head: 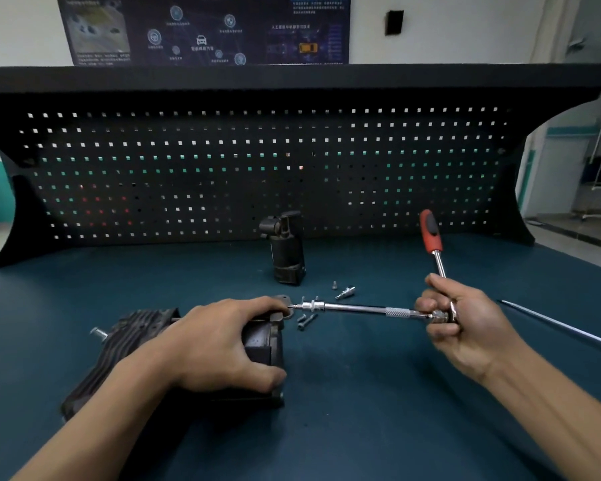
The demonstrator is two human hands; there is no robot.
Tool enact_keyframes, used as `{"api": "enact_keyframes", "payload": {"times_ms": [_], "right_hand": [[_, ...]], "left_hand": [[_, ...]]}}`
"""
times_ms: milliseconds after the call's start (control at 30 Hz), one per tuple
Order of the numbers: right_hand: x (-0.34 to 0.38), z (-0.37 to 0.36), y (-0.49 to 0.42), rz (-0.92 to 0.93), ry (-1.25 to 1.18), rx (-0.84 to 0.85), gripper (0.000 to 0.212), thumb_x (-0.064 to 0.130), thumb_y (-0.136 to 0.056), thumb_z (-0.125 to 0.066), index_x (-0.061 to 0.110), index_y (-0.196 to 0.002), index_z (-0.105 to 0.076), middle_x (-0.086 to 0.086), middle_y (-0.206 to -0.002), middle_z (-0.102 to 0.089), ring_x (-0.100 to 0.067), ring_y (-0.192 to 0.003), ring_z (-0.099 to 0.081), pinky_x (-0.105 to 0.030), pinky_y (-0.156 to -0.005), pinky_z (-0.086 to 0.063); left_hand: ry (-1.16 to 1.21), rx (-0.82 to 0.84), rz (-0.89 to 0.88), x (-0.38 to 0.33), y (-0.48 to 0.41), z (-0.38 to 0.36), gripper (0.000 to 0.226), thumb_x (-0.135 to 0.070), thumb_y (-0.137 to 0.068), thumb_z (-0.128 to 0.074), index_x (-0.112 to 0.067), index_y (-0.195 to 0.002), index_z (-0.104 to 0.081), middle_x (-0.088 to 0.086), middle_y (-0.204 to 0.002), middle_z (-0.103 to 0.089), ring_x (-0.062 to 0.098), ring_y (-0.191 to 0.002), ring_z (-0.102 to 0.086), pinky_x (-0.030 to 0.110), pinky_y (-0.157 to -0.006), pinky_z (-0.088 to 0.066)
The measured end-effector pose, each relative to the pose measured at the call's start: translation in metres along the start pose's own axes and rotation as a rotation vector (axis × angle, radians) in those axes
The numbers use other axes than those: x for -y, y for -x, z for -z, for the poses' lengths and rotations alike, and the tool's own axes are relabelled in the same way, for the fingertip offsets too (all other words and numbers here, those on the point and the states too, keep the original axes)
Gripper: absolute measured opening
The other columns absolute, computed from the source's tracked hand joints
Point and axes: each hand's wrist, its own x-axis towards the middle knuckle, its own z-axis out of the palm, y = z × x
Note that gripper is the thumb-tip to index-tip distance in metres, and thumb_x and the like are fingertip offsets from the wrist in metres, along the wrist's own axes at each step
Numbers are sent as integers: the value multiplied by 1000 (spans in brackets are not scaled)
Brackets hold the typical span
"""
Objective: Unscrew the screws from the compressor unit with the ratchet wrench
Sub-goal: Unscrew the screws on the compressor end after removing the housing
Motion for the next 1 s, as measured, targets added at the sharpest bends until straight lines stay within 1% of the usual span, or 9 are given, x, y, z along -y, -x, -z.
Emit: {"api": "enact_keyframes", "payload": {"times_ms": [133, 233, 467, 567, 700, 833, 867, 933, 1000], "right_hand": [[1, 1, 2, -12, 9, 17, 19, 16, -102, -47, 19, -85, -40, 7, -54, -34, -5, -42, -48, -13, -25, -22], [-2, -2, 3, -23, 18, 29, 19, 17, -102, -48, 19, -85, -40, 6, -54, -34, -5, -43, -48, -13, -25, -22], [-3, -1, 3, -33, 20, 18, 19, 17, -103, -47, 18, -85, -41, 7, -54, -34, -5, -42, -48, -13, -25, -22], [-4, 0, 2, -57, 13, 7, 20, 16, -103, -47, 18, -84, -40, 6, -53, -34, -4, -41, -48, -13, -25, -22], [-9, 3, -2, -121, 10, -20, 21, 17, -103, -47, 17, -83, -42, 5, -56, -34, -4, -36, -44, -11, -26, -22], [-12, 7, -6, -228, -26, -33, 18, 19, -103, -48, 17, -86, -44, 3, -53, -39, -2, -31, -28, -11, -26, -25], [-11, 7, -7, -252, -36, -37, 19, 19, -103, -48, 17, -85, -44, 3, -53, -40, -2, -30, -27, -11, -26, -25], [-9, 7, -7, -291, -65, -56, 20, 18, -103, -48, 15, -84, -44, 2, -55, -41, -2, -30, -30, -10, -26, -28], [-8, 5, -6, -324, -111, -92, 18, 15, -103, -49, 11, -85, -46, 0, -57, -44, -1, -32, -36, -10, -27, -30]], "left_hand": [[20, 2, 4, -2, 0, 0, 82, -72, -54, -68, -63, -129, -35, -31, -110, -59, -3, -103, -55, 27, -95, -46], [15, -1, 1, -2, 1, 0, 77, -71, -55, -68, -63, -126, -37, -32, -110, -60, -4, -102, -56, 29, -95, -46], [16, 13, 0, -2, 1, 0, 75, -72, -56, -67, -65, -124, -37, -30, -108, -61, -3, -99, -57, 31, -94, -47], [15, 6, -5, -3, 0, 1, 76, -73, -55, -66, -66, -124, -36, -32, -107, -60, -4, -99, -56, 31, -94, -47], [18, 1, -9, -3, 0, 0, 74, -72, -55, -68, -69, -122, -36, -34, -106, -59, -4, -99, -56, 30, -93, -47], [14, -8, -12, -2, 1, 0, 75, -73, -55, -68, -70, -122, -35, -36, -104, -59, -6, -98, -56, 28, -92, -47], [16, -13, -15, -3, 1, 0, 75, -72, -55, -68, -71, -122, -35, -38, -104, -58, -8, -99, -55, 27, -92, -46], [17, -23, -19, -3, 1, 0, 75, -71, -54, -68, -71, -122, -35, -44, -103, -55, -13, -97, -53, 24, -90, -46], [15, -29, -18, -3, 1, 0, 76, -72, -53, -67, -70, -122, -36, -43, -103, -55, -12, -97, -54, 24, -90, -46]]}}
